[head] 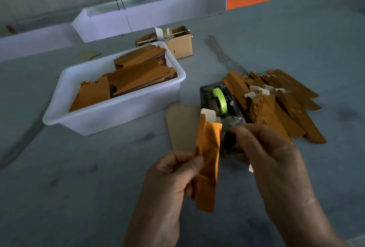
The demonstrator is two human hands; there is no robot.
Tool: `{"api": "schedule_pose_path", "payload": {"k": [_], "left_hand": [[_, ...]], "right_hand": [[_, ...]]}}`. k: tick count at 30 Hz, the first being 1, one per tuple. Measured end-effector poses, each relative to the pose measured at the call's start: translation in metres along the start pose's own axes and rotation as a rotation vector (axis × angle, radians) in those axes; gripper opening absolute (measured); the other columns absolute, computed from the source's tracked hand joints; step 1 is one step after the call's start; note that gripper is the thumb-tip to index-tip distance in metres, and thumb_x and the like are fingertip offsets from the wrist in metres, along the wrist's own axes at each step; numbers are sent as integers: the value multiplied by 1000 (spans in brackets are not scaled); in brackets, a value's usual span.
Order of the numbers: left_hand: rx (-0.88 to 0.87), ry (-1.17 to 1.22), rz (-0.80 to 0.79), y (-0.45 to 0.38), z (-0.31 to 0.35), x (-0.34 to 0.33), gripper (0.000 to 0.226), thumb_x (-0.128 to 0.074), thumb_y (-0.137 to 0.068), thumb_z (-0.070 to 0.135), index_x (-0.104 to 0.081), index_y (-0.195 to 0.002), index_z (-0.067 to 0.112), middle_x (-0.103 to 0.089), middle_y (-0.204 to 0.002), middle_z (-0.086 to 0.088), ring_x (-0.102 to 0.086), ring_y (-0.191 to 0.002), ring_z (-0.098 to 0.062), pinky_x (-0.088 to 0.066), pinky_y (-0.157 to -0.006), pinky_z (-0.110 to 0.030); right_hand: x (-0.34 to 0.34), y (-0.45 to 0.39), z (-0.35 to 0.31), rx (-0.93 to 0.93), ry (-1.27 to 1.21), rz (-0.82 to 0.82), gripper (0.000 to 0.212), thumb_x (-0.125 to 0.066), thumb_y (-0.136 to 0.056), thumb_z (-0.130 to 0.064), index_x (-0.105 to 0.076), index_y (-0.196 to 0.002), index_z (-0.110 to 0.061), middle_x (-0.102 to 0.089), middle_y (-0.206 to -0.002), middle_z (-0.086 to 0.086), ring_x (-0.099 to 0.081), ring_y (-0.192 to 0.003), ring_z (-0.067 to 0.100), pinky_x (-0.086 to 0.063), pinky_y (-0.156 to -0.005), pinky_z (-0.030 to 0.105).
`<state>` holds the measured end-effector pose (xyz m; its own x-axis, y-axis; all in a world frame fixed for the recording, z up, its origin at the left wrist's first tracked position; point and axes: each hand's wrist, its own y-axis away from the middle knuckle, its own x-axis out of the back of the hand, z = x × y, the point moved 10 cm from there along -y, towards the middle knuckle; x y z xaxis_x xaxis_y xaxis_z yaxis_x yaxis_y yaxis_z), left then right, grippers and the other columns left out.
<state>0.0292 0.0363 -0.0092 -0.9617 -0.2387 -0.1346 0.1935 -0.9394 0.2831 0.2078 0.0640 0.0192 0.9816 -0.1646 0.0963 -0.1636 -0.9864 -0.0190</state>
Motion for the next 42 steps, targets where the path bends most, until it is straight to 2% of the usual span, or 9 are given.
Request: {"api": "schedule_pose_path", "payload": {"k": [2,5,9,14,18,26,34,39,42], "left_hand": [[-24,29,51,-3,5,6,12,-71,-56,22,-69,-59,10,-51,-50,-6,-40,-42,-11,-31,-36,-16],[-17,20,79,-6,7,10,13,-70,-59,21,-68,-64,10,-50,-51,-2,-40,-43,-8,-31,-36,-15],[-7,7,68,-10,4,5,10,-72,-62,21,-69,-64,12,-51,-52,-1,-41,-44,-8,-32,-37,-15],[-3,-21,42,-11,6,-9,17,-69,-79,9,-67,-63,13,-50,-50,0,-42,-39,-8,-33,-37,-17],[-4,-7,-3,-9,11,-26,13,-68,-82,8,-65,-69,9,-52,-48,4,-42,-35,-4,-33,-35,-16],[13,86,-57,-12,14,-44,15,-66,-85,14,-64,-70,12,-56,-59,-4,-41,-41,-6,-35,-38,-14],[15,89,-116,-15,9,-58,12,-62,-89,18,-62,-79,12,-58,-58,3,-44,-47,-5,-36,-42,-13],[0,81,-120,-14,7,-53,13,-62,-88,19,-63,-76,14,-60,-62,1,-46,-48,-6,-37,-43,-15],[24,110,-117,-15,2,-47,10,-64,-85,18,-67,-83,9,-64,-74,-6,-46,-50,-7,-36,-41,-14]], "right_hand": [[16,-14,0,19,30,63,10,-56,-81,-38,-65,-83,-34,-64,-82,-8,-62,-77,6,-47,-58,17],[38,-30,-8,108,184,127,19,-57,-89,-19,-66,-83,-35,-65,-79,-10,-62,-70,-2,-44,-49,13],[51,-37,-20,197,392,167,10,-60,-88,-24,-68,-87,-31,-63,-91,-3,-56,-69,7,-39,-54,17],[26,-54,-11,113,707,-35,17,-56,-86,-38,-68,-95,-29,-55,-114,2,-53,-102,23,-49,-79,36],[14,-58,-4,28,713,-137,20,-57,-85,-44,-68,-92,-30,-60,-108,0,-54,-103,26,-50,-83,44],[12,-60,-6,35,539,-147,11,-63,-85,-31,-64,-75,-30,-60,-76,-14,-56,-70,3,-35,-55,18],[7,-49,16,-172,-2,-112,13,-61,-86,-25,-70,-79,-19,-67,-101,-5,-64,-91,11,-49,-79,31],[32,-44,-7,36,395,96,10,-63,-83,-31,-61,-73,-29,-53,-113,-5,-56,-93,15,-43,-70,25],[33,-37,-6,34,424,99,12,-64,-82,-31,-59,-71,-29,-51,-104,-4,-51,-79,5,-36,-59,17]]}}
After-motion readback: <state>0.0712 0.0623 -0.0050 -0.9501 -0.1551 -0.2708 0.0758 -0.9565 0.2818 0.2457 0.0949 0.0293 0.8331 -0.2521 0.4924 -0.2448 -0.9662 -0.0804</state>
